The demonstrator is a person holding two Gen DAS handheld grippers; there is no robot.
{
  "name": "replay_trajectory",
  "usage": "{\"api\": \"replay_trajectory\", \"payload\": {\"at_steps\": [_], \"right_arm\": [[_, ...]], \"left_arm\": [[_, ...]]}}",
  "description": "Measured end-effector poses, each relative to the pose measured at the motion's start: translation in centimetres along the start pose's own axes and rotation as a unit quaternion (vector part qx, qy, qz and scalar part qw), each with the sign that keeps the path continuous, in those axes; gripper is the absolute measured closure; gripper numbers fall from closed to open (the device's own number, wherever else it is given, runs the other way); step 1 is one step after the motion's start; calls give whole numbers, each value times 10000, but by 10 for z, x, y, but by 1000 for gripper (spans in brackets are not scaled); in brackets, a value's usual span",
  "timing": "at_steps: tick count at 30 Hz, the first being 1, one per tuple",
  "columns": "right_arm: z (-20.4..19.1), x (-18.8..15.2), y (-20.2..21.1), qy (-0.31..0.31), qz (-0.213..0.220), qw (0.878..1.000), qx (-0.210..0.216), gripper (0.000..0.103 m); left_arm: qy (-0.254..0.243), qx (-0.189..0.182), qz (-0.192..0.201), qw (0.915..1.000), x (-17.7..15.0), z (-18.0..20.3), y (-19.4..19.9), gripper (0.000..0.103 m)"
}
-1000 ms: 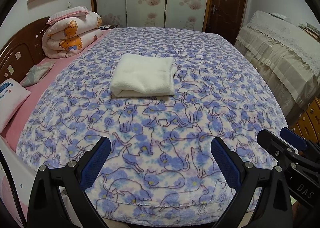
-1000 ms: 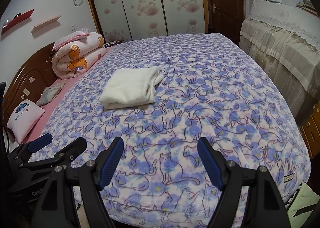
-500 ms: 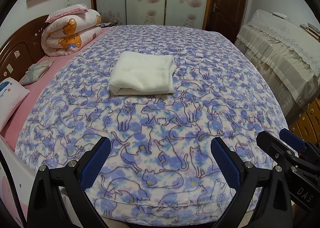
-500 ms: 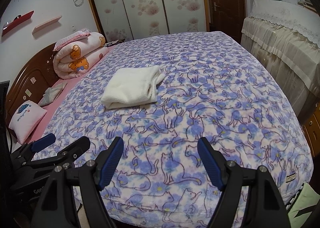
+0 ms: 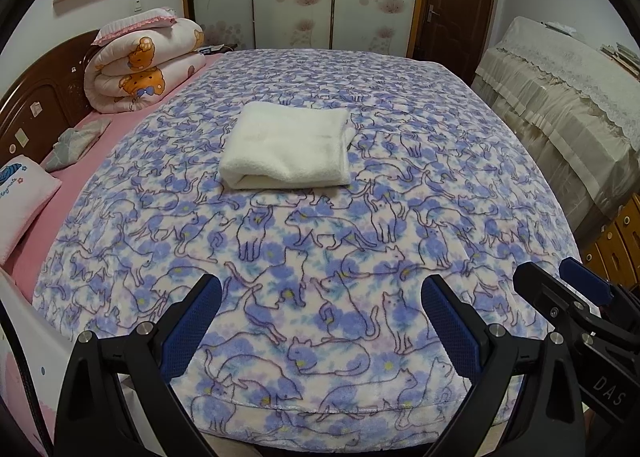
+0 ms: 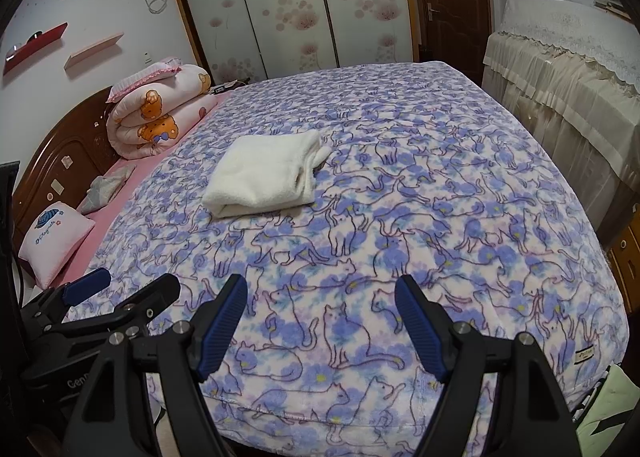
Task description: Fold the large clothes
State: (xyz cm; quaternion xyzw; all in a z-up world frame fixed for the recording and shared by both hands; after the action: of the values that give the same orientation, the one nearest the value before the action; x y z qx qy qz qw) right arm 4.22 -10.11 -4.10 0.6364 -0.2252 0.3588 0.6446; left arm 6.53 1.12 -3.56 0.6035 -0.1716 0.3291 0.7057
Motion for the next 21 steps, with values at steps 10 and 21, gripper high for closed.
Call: {"api": "replay_trajectory", "payload": {"at_steps": [10, 21], "right_arm": [[1, 0, -1, 0, -5, 10000, -1, 26], [2, 0, 0, -23, -10, 10000, 22, 26]], "left_arm": [[-6, 3, -19, 10000, 0, 1, 0, 4], [-3, 11, -20, 10000, 1, 1, 0, 5]]}}
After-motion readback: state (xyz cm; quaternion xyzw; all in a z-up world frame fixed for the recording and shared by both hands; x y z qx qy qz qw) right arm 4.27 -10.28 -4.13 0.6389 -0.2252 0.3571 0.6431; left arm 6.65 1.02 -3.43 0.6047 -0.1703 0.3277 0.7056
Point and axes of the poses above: each gripper's, at about its wrist camera, not at the fingertips, and y roughly against the way its jaws point, z to its right, x to its top, the point moved 8 cm from there along -y, roughly the way its jaws point, and after that the axes turned 13 degrees about y, right-handed, at the moved point
